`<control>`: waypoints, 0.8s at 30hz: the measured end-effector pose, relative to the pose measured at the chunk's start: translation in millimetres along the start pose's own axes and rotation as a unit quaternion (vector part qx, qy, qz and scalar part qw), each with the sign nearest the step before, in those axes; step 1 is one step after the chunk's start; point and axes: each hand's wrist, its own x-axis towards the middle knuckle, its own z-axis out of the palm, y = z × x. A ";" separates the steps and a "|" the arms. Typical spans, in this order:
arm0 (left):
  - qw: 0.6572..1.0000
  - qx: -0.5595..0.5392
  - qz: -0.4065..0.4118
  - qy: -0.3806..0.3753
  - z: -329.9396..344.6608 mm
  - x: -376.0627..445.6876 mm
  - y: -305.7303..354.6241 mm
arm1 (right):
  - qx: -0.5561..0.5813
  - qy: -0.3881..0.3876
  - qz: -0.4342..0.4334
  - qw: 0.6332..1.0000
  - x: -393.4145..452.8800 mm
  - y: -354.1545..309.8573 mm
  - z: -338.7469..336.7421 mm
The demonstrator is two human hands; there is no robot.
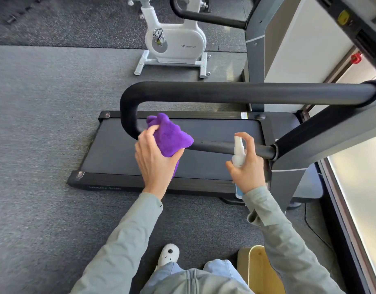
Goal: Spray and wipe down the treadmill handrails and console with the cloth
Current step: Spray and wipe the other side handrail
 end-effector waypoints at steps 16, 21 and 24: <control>0.922 0.311 0.194 -0.126 40.9 57.6 -20.5 | 0.032 -0.010 0.024 0.999 2.4 12.3 2.7; 0.900 0.351 0.170 -0.194 87.5 38.9 25.1 | 0.024 0.023 0.022 0.999 0.1 17.6 -4.8; 0.880 0.352 0.202 -0.247 115.0 25.5 48.7 | 0.027 0.026 0.026 0.999 0.8 17.5 -16.4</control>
